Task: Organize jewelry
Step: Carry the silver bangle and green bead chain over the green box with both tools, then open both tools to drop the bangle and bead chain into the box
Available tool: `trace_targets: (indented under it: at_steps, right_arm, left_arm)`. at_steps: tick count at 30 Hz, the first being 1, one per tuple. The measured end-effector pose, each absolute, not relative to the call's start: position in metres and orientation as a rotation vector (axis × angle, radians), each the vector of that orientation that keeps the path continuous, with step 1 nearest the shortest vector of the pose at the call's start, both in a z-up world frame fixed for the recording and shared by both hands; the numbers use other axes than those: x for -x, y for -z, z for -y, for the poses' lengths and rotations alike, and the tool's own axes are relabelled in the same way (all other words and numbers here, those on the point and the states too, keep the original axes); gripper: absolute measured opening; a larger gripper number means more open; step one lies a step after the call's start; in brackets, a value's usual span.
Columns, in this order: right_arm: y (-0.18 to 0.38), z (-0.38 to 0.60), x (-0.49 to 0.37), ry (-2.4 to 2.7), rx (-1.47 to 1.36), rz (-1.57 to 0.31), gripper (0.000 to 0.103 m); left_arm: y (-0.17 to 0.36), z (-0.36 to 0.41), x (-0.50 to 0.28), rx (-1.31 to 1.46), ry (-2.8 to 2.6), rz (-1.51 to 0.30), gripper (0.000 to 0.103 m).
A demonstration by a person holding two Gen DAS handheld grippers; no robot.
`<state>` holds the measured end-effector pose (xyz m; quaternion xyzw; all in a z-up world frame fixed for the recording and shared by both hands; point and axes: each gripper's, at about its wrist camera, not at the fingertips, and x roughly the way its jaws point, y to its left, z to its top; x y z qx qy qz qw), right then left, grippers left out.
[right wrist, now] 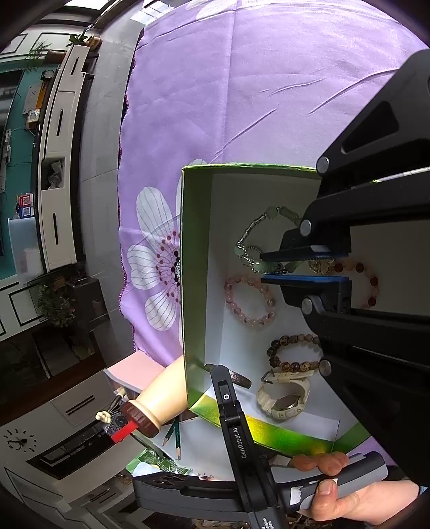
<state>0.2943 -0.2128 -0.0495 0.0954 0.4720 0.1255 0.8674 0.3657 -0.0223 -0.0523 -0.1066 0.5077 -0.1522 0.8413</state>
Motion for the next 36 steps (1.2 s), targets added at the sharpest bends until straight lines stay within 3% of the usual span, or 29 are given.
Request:
trace_targets:
  at_steps: [7,10,12,15,26,36]
  right_arm:
    - [0.052,0.214,-0.297,-0.257,-0.206,-1.0,0.008]
    - [0.05,0.213,-0.297,-0.249,-0.197,-1.001,0.015]
    - [0.051,0.214,-0.297,-0.245,-0.206,-1.006,0.025]
    - [0.049,0.216,-0.292,-0.246,-0.215,-0.994,0.026]
    - [0.015,0.222,-0.243,-0.305,-0.216,-0.889,0.026]
    - [-0.011,0.241,-0.148,-0.321,-0.165,-0.798,0.027]
  left_arm:
    - [0.061,0.026,-0.37,0.203,0.301,-1.096,0.005]
    - [0.061,0.025,-0.37,0.195,0.285,-1.092,0.006]
    - [0.06,0.025,-0.369,0.198,0.282,-1.09,0.022]
    - [0.053,0.025,-0.363,0.191,0.286,-1.069,0.041]
    - [0.014,0.02,-0.317,0.174,0.331,-0.977,0.061]
    - [-0.022,0.003,-0.22,0.128,0.36,-0.88,0.067]
